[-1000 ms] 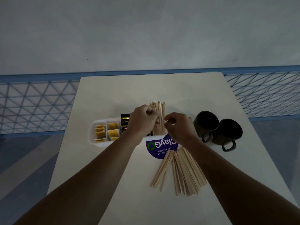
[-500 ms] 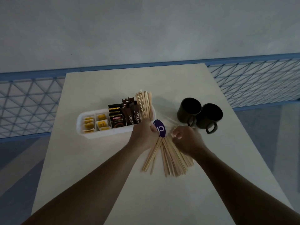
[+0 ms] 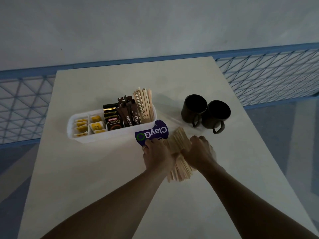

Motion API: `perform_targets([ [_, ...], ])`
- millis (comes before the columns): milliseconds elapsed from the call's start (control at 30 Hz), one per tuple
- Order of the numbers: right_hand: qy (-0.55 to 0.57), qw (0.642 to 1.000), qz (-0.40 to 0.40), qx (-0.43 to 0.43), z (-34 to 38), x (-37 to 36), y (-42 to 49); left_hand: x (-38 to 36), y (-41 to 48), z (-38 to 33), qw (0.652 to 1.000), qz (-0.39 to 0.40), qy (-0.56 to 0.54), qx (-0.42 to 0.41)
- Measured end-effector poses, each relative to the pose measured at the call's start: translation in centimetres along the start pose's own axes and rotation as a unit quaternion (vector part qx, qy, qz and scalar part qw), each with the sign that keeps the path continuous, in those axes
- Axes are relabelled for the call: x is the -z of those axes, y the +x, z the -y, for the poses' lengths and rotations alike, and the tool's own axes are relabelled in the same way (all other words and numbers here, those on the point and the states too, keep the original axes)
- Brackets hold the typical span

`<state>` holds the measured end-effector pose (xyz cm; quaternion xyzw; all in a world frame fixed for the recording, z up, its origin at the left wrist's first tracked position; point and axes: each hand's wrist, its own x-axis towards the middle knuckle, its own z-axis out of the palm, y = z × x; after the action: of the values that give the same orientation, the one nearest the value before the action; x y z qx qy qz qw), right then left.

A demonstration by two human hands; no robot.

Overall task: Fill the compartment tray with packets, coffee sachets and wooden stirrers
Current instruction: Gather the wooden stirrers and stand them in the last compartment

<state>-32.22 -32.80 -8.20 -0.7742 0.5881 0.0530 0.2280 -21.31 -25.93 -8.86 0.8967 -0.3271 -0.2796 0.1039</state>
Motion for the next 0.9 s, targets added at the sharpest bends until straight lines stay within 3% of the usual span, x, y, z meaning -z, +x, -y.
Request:
perform_targets([
  [300,0.060,0.997,0.044,-0.021,0.0,-1.2,1.2,-0.6,0.5,1.3,0.995,0.003,-0.097,0.025],
  [900,0.064,0.996,0.049,-0.024,1.6,-1.4,1.1,0.8,0.5,2.7,0.996,0.001,-0.092,-0.021],
])
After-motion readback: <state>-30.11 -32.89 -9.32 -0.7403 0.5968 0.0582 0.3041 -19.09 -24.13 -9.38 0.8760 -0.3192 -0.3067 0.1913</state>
